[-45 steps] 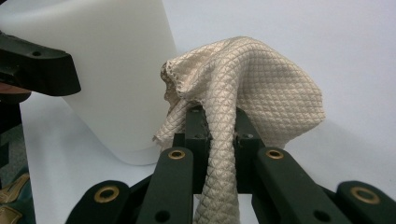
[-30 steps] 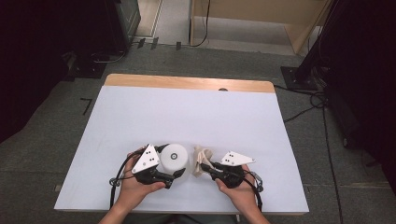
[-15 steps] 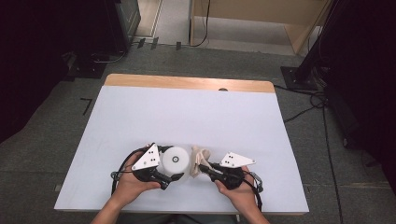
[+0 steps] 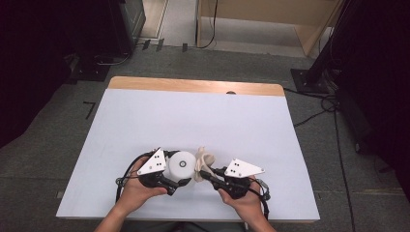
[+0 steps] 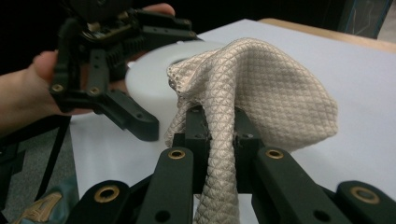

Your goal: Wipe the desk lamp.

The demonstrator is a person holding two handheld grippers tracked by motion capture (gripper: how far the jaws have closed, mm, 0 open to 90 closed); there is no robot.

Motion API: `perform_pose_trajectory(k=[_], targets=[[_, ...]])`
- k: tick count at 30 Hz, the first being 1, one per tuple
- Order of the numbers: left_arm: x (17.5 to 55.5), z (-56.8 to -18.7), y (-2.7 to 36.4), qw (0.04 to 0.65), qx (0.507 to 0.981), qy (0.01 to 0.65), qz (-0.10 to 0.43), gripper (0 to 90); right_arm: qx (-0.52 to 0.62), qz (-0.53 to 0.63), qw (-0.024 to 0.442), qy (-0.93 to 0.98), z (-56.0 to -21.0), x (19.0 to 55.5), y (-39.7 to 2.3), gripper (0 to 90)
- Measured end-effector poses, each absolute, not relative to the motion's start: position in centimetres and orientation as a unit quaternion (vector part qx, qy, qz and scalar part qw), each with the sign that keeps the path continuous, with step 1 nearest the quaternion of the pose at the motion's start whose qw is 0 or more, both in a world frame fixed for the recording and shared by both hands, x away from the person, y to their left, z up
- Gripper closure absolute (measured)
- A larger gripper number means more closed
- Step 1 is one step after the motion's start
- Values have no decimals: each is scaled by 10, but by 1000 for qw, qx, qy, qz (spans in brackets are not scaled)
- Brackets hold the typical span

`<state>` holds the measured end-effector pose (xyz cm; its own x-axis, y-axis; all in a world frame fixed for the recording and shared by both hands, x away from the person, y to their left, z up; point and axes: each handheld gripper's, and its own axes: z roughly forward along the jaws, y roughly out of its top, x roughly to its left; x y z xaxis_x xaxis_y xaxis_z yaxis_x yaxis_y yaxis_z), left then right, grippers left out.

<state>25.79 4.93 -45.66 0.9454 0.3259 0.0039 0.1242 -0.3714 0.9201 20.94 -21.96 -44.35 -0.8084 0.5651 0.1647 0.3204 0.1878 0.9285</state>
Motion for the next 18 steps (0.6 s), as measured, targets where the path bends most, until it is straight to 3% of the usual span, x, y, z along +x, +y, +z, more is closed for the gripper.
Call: perform_pose_trajectory(k=[6, 18], targets=[[258, -457, 49, 545, 822, 139, 93, 89, 291, 564, 101, 766, -446, 210, -218, 816], [257, -457, 49, 546, 821, 141, 94, 89, 314, 507, 66, 800, -485, 219, -213, 817]])
